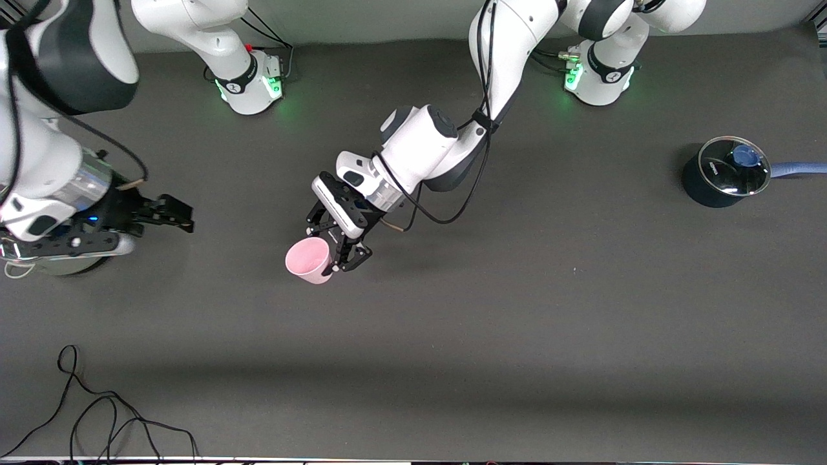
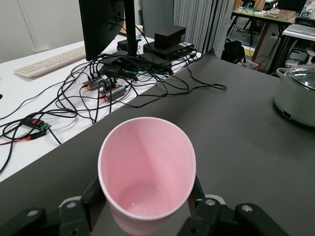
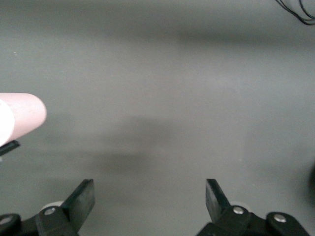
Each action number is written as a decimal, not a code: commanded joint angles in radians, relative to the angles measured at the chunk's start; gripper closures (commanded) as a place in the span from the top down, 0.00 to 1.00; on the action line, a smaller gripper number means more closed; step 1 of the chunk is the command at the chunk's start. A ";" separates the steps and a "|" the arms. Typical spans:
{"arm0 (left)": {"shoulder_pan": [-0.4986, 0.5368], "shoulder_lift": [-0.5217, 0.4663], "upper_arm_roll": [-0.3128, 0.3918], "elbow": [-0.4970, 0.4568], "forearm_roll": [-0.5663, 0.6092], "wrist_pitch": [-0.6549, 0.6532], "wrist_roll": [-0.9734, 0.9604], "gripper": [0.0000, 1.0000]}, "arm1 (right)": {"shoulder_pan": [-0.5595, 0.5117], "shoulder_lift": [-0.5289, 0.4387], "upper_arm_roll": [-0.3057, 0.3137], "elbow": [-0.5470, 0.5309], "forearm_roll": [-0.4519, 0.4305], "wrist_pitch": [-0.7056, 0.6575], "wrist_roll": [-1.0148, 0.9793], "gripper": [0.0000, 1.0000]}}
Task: Transfer pink cup from left to right arm
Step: 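Reach the right gripper toward the pink cup held by the left gripper, then close the right gripper on the pink cup beside the left gripper, then open the left gripper and withdraw while the right gripper pulls the cup away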
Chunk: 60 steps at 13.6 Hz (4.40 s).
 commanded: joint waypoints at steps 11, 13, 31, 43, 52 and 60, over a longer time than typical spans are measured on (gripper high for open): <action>-0.020 0.002 0.045 -0.006 0.044 0.000 -0.033 0.00 | 0.165 0.149 -0.008 0.011 0.202 0.190 0.194 1.00; -0.021 0.002 0.045 -0.006 0.044 0.001 -0.033 0.00 | 0.167 0.176 -0.008 0.012 0.199 0.231 0.202 1.00; -0.021 0.002 0.045 -0.005 0.044 0.006 -0.033 0.00 | 0.190 0.206 -0.010 0.014 0.191 0.294 0.266 0.00; -0.009 -0.004 0.045 -0.017 0.053 0.003 -0.027 1.00 | 0.181 0.193 -0.017 0.015 0.191 0.288 0.256 0.00; 0.181 -0.143 0.044 -0.130 0.119 -0.259 0.134 1.00 | 0.175 0.178 -0.217 0.046 0.194 0.135 -0.074 0.00; 0.527 -0.354 0.042 -0.115 0.154 -0.885 0.165 1.00 | 0.173 0.218 -0.556 0.018 0.187 0.096 -0.626 0.00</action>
